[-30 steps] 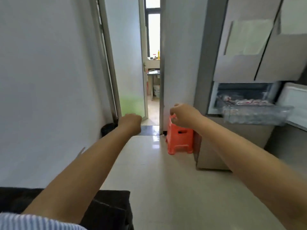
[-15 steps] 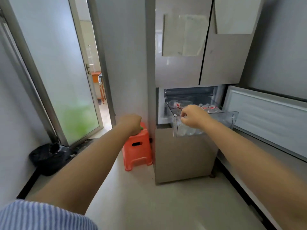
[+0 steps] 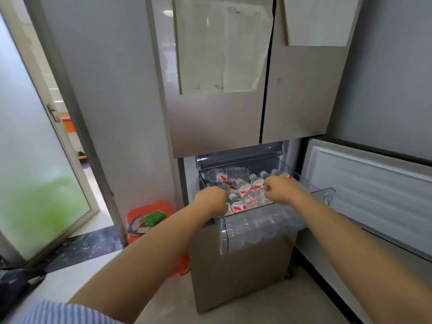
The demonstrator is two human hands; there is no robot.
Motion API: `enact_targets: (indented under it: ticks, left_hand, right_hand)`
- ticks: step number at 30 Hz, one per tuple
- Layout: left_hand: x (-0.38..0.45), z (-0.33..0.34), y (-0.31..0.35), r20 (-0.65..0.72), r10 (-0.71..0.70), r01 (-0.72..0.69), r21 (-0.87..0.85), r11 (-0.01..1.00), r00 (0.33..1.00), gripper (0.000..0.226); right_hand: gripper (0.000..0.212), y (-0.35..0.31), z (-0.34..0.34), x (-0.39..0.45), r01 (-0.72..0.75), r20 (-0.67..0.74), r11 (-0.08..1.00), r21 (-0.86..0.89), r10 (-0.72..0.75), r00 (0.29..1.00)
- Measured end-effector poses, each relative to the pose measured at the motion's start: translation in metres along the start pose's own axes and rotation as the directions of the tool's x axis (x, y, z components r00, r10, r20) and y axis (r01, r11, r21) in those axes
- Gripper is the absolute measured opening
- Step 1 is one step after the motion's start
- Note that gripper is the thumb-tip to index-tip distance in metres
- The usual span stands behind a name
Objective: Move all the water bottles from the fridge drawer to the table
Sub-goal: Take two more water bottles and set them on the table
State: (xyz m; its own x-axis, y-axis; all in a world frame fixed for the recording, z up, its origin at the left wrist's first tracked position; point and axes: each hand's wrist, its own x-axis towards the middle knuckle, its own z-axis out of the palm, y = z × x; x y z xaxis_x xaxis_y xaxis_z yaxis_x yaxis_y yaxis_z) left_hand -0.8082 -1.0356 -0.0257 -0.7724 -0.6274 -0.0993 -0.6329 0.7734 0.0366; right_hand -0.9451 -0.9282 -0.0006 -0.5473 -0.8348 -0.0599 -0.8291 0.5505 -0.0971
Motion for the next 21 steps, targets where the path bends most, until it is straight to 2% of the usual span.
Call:
enact_targets:
  ticks: [5, 9, 13, 15, 19, 21]
  left_hand:
    - [0.083, 0.036, 0.017, 0.121, -0.027, 0.042, -0.12, 0.992, 0.992, 0.033]
    - [0.149, 0.062, 0.03, 0.203, -0.155, 0.213, -0.307, 0.927, 0.967, 0.036]
    - [0.208, 0.078, 0.04, 0.299, -0.327, 0.435, -0.453, 0.779, 0.897, 0.046]
    - [0.231, 0.085, 0.043, 0.328, -0.389, 0.508, -0.492, 0.707, 0.861, 0.05]
    - [0.257, 0.093, 0.051, 0.392, -0.433, 0.574, -0.677, 0.461, 0.811, 0.044]
    - [0.261, 0.092, 0.053, 0.416, -0.426, 0.567, -0.754, 0.332, 0.803, 0.048]
  right_hand:
    - [0.041, 0.041, 0.025, 0.092, -0.052, 0.065, 0.997, 0.053, 0.049, 0.997]
    - [0.042, 0.07, 0.051, 0.17, -0.055, 0.087, 0.993, 0.1, 0.047, 0.995]
    - [0.044, 0.083, 0.078, 0.233, -0.059, 0.113, 0.98, 0.188, 0.038, 0.993]
    - [0.043, 0.083, 0.09, 0.258, -0.042, 0.124, 0.984, 0.173, 0.021, 0.992]
    - [0.048, 0.08, 0.105, 0.283, -0.091, 0.204, 0.989, 0.116, 0.065, 0.977]
    - [0.049, 0.076, 0.105, 0.282, -0.11, 0.179, 0.992, 0.067, 0.096, 0.979]
